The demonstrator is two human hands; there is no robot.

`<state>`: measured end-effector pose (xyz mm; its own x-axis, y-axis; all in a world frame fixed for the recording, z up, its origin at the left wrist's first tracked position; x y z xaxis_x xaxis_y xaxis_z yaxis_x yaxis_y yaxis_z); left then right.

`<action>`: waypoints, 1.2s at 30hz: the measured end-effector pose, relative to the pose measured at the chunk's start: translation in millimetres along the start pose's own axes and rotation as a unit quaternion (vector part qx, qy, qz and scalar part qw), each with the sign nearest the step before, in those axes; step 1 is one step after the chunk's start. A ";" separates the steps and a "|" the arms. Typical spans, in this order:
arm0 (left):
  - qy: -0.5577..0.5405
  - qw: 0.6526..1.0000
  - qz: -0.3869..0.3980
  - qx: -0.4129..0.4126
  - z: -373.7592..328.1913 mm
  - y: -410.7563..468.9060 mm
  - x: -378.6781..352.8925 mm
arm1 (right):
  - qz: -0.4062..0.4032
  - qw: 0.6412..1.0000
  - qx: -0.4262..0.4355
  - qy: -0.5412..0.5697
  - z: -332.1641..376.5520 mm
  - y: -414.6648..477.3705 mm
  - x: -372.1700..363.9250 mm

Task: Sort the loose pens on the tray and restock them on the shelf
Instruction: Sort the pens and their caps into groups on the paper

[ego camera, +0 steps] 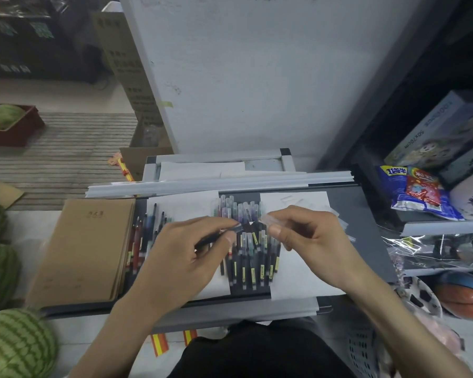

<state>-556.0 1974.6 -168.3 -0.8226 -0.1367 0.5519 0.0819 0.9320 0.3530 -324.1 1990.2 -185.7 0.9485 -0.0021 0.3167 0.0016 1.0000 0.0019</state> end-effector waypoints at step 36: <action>-0.109 0.976 0.055 0.180 39.7 -5.1 -80.0 | -0.039 0.974 -0.185 0.125 -52.2 2.5 -52.2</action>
<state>-513.0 1994.1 -244.2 -0.9232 0.0090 0.3842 0.0055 0.9999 -0.0102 -357.1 1992.9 -251.8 0.9883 -0.1243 0.0888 0.1474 0.9285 -0.3408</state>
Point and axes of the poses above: each hand's wrist, its own y-axis towards the middle knuckle, its own x-axis out of the back of the hand, z = x × y, the point moved 4 cm from there along y, towards the middle knuckle, and after that the axes turned 13 degrees about -z, right-handed, at the moved point
